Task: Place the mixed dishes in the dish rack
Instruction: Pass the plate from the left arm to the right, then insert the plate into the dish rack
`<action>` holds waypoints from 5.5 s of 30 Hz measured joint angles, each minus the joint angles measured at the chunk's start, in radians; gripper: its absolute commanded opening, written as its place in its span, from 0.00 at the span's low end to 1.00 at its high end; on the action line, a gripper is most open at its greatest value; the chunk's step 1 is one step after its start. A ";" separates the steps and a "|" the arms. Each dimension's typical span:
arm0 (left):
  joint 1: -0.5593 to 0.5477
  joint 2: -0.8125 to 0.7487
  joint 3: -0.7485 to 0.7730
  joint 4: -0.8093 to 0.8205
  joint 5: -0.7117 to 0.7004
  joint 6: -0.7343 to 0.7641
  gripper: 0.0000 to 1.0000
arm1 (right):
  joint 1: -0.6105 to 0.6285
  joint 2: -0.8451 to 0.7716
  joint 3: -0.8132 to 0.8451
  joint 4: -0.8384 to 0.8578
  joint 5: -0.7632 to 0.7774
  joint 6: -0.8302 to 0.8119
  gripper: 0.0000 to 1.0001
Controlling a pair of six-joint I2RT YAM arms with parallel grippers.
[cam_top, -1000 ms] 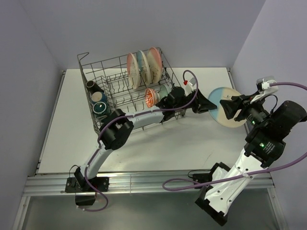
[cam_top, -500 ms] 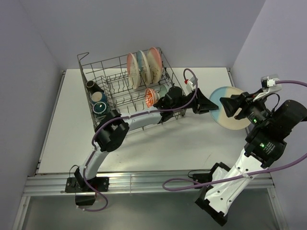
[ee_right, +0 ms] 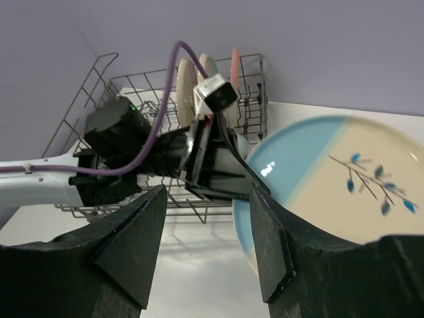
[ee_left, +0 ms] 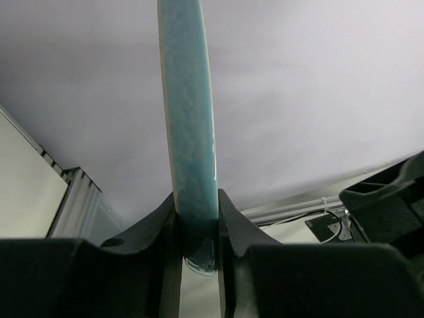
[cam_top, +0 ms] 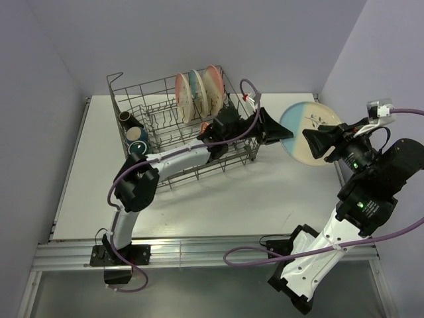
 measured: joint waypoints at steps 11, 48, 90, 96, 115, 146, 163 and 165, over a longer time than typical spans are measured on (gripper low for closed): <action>0.141 -0.135 -0.167 -0.002 0.007 0.059 0.00 | 0.000 0.011 -0.034 0.020 0.018 0.008 0.65; 0.544 -0.790 -0.674 -0.167 0.240 0.206 0.00 | 0.723 0.473 -0.345 0.817 0.103 0.600 0.93; 0.728 -1.082 -0.579 -0.705 -0.129 0.609 0.82 | 0.987 0.748 0.045 0.894 0.139 0.642 0.00; 0.729 -1.212 -0.481 -0.891 -0.356 0.756 0.90 | 1.123 0.837 0.295 0.550 0.430 0.373 0.00; 0.729 -1.555 -0.569 -1.241 -0.640 0.780 0.91 | 1.450 1.329 0.660 0.343 1.321 -0.028 0.00; 0.729 -1.634 -0.636 -1.334 -0.687 0.671 0.91 | 1.518 1.529 0.764 0.687 1.547 -0.169 0.00; 0.729 -1.632 -0.649 -1.328 -0.686 0.663 0.91 | 1.555 1.595 0.703 0.740 1.630 -0.092 0.00; 0.729 -1.632 -0.653 -1.325 -0.686 0.655 0.91 | 1.560 1.602 0.696 0.769 1.646 -0.089 0.00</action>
